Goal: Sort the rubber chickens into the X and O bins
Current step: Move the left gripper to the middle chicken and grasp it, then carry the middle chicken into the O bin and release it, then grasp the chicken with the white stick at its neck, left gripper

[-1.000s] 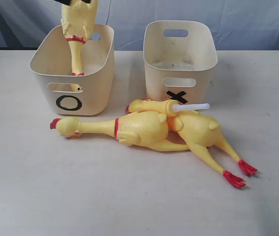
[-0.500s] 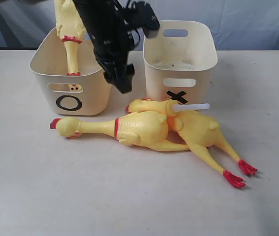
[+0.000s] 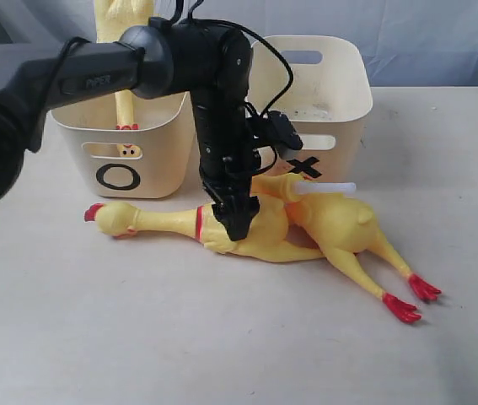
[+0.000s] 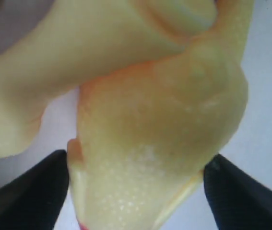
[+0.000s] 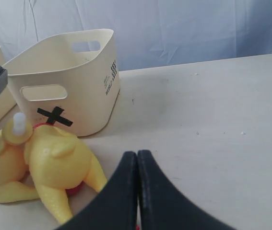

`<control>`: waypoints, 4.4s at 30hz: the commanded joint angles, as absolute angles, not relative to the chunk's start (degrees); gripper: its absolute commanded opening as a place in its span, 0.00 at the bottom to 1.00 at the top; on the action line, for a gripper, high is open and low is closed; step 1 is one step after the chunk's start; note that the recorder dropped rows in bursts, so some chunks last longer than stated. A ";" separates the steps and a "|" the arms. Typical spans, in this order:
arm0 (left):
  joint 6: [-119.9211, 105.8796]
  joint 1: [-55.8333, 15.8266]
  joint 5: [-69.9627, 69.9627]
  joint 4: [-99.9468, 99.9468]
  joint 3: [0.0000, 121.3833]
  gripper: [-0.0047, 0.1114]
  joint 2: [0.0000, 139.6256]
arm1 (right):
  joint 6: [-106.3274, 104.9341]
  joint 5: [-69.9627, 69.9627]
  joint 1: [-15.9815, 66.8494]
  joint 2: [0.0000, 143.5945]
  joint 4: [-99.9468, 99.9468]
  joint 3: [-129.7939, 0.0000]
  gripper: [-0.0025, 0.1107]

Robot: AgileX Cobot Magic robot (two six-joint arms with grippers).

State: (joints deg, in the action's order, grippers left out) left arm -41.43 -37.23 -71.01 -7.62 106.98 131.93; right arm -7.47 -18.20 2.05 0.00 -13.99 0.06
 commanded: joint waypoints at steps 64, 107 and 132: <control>-21.51 -17.82 -60.42 6.06 108.12 0.70 112.90 | -7.47 -17.46 2.33 0.00 -13.99 0.00 0.01; -36.80 -36.82 -69.96 -6.92 107.75 0.61 122.76 | -7.47 -17.46 2.33 0.00 -13.99 0.00 0.01; -41.18 -36.57 -63.84 -2.55 107.65 0.15 138.99 | -7.47 -17.46 2.33 0.00 -13.99 0.00 0.01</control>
